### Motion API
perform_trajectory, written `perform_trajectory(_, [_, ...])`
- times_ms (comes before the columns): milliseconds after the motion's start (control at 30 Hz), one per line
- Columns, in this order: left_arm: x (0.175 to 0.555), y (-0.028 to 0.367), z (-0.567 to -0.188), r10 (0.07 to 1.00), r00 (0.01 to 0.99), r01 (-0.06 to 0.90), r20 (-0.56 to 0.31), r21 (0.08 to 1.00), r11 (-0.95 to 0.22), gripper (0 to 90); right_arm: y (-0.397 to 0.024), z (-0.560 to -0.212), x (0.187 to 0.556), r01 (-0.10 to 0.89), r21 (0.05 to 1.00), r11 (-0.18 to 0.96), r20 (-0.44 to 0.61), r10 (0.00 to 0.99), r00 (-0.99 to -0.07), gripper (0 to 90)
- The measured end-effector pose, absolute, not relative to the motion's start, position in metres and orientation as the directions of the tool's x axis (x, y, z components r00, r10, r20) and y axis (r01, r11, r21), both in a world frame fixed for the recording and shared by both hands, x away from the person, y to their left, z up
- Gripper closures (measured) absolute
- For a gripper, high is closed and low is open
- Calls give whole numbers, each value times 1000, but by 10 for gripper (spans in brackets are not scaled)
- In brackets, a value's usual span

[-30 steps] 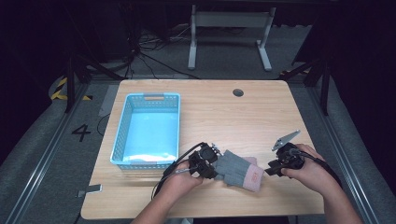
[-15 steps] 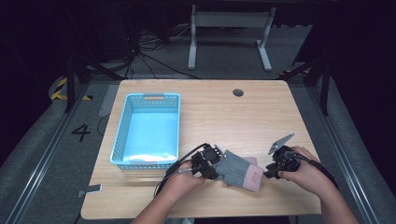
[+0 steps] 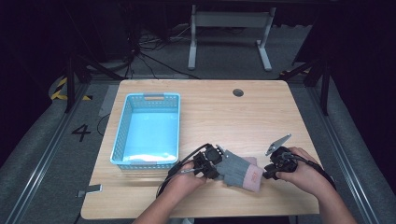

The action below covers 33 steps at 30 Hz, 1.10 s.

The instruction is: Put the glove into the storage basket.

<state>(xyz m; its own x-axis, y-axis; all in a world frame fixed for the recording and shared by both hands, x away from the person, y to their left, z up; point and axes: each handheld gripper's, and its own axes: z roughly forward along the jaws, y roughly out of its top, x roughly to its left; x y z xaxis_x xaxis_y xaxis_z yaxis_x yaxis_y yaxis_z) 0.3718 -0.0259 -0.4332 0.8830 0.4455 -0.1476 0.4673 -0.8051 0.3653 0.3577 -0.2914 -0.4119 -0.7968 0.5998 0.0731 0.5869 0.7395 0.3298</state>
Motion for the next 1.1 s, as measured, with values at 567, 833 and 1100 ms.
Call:
perform_trajectory(567, [365,-28,-423,451,886,455,-108,388,-801,877,-282,-407,355,563,343,752,62,580,-812,836])
perform_trajectory(833, [358,-26,-409,442,892,438,-93,421,-795,880,-283,-396,353,571,375,730,61,596,-801,854])
perform_trajectory(1100, [349,-17,-397,451,888,441,-89,446,-779,880,-283,-388,359,566,409,716,60,597,-800,855])
